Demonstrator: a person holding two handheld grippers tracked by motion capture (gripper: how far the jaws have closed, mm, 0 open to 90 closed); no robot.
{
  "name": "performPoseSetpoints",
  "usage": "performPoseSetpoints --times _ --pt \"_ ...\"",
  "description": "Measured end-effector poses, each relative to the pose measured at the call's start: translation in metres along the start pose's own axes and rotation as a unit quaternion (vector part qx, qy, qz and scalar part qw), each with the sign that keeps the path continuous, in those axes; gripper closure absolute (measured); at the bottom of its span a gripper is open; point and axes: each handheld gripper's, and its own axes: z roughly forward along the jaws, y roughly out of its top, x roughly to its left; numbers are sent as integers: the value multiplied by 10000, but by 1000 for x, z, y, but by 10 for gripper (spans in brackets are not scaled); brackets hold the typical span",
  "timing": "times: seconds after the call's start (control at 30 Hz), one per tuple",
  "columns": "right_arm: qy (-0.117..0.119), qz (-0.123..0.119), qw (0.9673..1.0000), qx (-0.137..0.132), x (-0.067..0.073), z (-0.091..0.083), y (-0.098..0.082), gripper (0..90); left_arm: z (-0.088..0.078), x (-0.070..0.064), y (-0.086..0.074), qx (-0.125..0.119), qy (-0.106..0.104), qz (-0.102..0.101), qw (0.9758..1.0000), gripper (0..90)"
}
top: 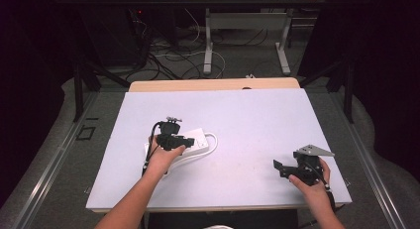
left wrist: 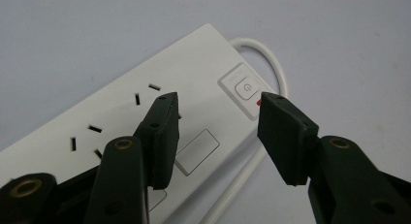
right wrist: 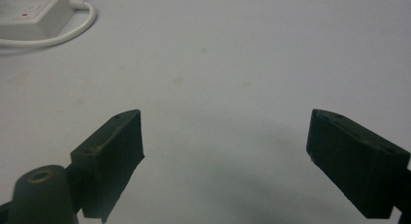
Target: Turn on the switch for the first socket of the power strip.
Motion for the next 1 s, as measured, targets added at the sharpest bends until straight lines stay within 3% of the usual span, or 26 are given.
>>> performPoseSetpoints --times 0.23,0.37,0.63,1.0 --pt "-4 -17 10000 -24 0 -1 0 126 -6 -2 1 -41 -30 21 10000 437" --pt "-38 -9 10000 -42 -1 0 0 128 -7 -1 2 -70 -146 216 9996 403" --pt "-3 -43 10000 -15 -1 -1 0 129 -13 -4 3 -72 -72 542 9985 321" --pt "-5 -37 10000 -16 0 -1 0 129 -22 -13 3 -122 -187 671 9975 153"
